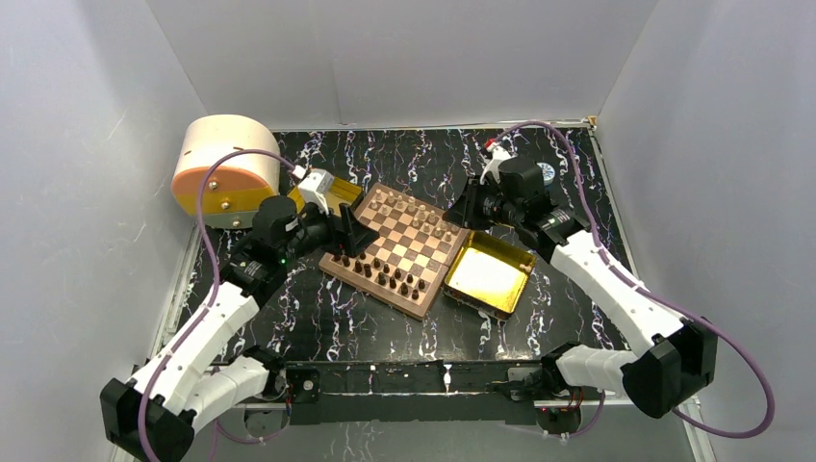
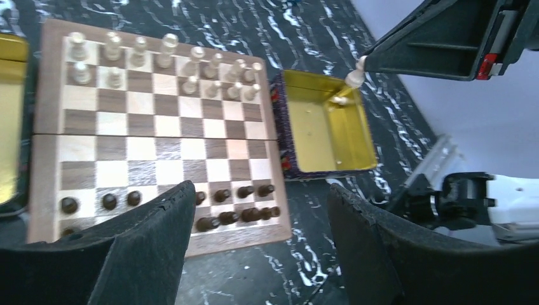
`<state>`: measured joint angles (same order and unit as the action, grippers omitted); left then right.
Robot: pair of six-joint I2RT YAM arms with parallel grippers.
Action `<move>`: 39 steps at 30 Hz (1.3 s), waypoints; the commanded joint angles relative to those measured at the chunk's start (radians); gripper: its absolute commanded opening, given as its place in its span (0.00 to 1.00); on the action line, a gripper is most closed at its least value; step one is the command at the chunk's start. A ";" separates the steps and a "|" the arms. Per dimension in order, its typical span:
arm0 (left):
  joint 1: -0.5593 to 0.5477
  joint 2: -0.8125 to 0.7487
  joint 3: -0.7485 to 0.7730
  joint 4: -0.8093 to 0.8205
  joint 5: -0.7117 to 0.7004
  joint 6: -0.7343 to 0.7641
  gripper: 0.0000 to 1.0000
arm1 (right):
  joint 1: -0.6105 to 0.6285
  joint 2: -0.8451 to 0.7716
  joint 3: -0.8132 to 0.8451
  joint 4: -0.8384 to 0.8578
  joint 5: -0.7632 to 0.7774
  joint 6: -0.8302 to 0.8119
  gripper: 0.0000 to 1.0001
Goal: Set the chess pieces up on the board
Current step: Place the chess piece on the chessboard.
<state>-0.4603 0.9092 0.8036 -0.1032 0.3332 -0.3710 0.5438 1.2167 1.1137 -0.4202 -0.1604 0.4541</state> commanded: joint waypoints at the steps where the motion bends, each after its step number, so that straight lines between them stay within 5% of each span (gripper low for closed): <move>1: -0.003 0.047 0.031 0.163 0.144 -0.123 0.72 | 0.004 -0.033 -0.069 0.310 -0.207 0.325 0.23; 8: -0.006 0.133 0.027 0.321 0.214 -0.207 0.69 | 0.013 -0.001 -0.111 0.522 -0.295 0.523 0.23; 22: -0.017 0.248 0.031 0.472 0.334 -0.250 0.66 | 0.082 0.077 -0.091 0.643 -0.311 0.591 0.24; 28: -0.017 0.247 0.024 0.480 0.334 -0.221 0.50 | 0.108 0.101 -0.091 0.664 -0.335 0.602 0.24; 34: -0.017 0.237 0.018 0.461 0.359 -0.160 0.19 | 0.114 0.085 -0.104 0.631 -0.341 0.563 0.24; 39: -0.017 0.222 0.027 0.359 0.395 -0.023 0.12 | 0.113 0.059 -0.099 0.544 -0.347 0.470 0.23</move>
<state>-0.4751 1.1679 0.8040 0.3218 0.6827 -0.5247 0.6514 1.3247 1.0035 0.1463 -0.4816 1.0065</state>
